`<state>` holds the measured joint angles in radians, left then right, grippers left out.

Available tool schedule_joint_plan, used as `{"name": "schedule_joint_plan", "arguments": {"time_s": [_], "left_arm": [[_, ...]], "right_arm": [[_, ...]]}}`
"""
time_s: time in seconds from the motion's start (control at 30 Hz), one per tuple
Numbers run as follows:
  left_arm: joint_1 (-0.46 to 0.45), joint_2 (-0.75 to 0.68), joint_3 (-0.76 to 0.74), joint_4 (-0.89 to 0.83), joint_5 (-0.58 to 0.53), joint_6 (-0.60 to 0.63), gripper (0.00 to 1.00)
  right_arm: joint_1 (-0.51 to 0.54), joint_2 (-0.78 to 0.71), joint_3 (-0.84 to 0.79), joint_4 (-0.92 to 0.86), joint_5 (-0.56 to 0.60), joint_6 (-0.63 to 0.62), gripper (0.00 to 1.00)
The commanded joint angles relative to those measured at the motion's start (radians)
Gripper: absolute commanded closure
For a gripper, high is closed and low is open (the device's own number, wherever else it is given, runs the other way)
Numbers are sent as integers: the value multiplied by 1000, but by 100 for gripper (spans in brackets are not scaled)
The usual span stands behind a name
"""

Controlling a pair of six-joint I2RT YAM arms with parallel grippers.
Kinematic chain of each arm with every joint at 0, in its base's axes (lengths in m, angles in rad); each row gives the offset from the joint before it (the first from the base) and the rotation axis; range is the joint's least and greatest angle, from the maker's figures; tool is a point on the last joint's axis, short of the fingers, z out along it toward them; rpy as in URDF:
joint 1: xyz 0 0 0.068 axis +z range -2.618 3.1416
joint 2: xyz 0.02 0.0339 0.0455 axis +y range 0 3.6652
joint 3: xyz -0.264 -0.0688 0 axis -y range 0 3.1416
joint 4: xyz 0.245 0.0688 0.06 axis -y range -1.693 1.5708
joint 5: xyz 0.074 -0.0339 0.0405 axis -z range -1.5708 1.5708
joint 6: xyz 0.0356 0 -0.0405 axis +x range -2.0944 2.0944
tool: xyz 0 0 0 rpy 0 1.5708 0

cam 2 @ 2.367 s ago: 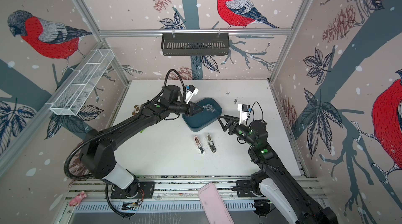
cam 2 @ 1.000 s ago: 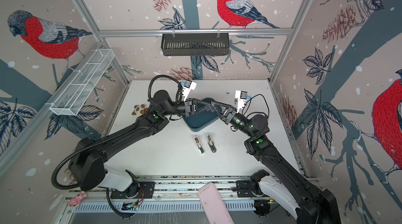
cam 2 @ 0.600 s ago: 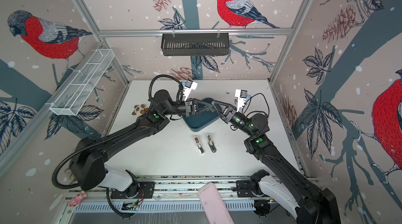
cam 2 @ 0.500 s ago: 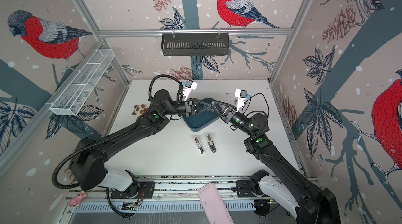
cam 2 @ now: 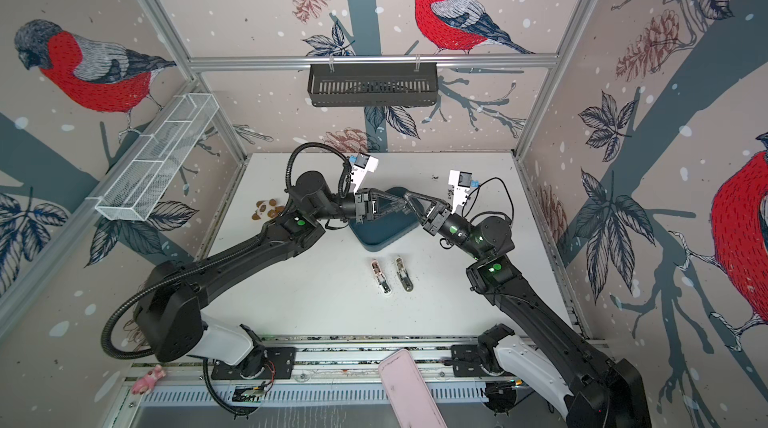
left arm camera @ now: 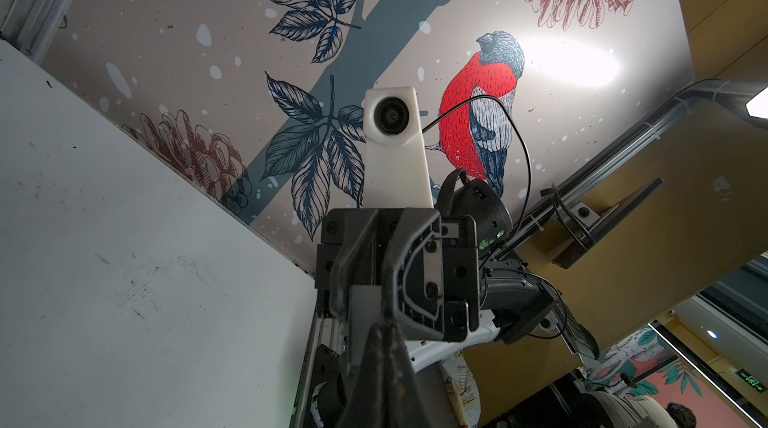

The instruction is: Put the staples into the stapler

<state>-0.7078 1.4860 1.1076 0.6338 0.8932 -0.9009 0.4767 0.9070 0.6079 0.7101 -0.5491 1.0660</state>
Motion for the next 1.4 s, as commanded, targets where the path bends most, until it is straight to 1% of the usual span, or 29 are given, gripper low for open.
{"name": "schedule_joint_plan", "arguments": {"time_s": [0.0,0.03,0.07,0.1,0.17,0.2,0.27,0.3,0.33,0.4,0.43,0.5,0.53,0.57,0.6,0.7,0.8,0.97,1.07,1.17,1.3,1.37], "left_arm": [[0,0,9,43,14,2,100],[-1,1,8,43,13,3,100],[-1,-1,8,43,11,5,97],[-1,-1,9,37,10,9,88],[2,-6,6,29,4,16,77],[4,-9,6,18,2,24,68],[12,-21,4,-20,-3,47,55],[19,-34,-4,-47,-8,64,51],[27,-49,-16,-71,-16,80,45],[52,-94,-53,-133,-32,119,26],[64,-115,-66,-172,-37,142,20],[93,-176,-94,-301,-67,225,7],[100,-202,-99,-367,-90,276,3],[103,-230,-102,-458,-124,335,1],[102,-255,-103,-536,-154,389,1],[102,-313,-104,-658,-178,483,2],[102,-374,-162,-681,-202,514,1],[98,-457,-229,-688,-236,541,2],[70,-474,-243,-721,-282,581,2],[2,-472,-239,-778,-407,640,2],[-28,-481,-281,-721,-413,640,2],[-35,-494,-296,-703,-434,640,2]], "right_arm": [[0,-7,4,21,-5,-21,86],[0,-10,4,15,-3,-24,86],[-1,-12,3,8,-1,-27,86],[-1,-15,0,-4,3,-32,86],[-3,-23,0,-30,9,-47,86],[-5,-27,-1,-48,15,-57,86],[-7,-40,-5,-95,18,-86,86],[-5,-45,-5,-139,21,-113,86],[-4,-52,-7,-180,27,-137,86],[-1,-69,3,-313,44,-220,86],[6,-76,12,-384,61,-266,87],[40,-91,24,-527,146,-362,87],[65,-96,22,-576,194,-397,87],[96,-100,14,-624,253,-442,87],[128,-100,4,-661,314,-476,87],[211,-76,-25,-745,444,-538,88],[306,-42,-62,-785,565,-573,88],[437,22,-113,-814,737,-585,89],[477,58,-129,-821,786,-593,89],[502,94,-134,-827,833,-594,89],[519,137,-145,-793,843,-598,90],[526,158,-145,-785,850,-595,90]]}}
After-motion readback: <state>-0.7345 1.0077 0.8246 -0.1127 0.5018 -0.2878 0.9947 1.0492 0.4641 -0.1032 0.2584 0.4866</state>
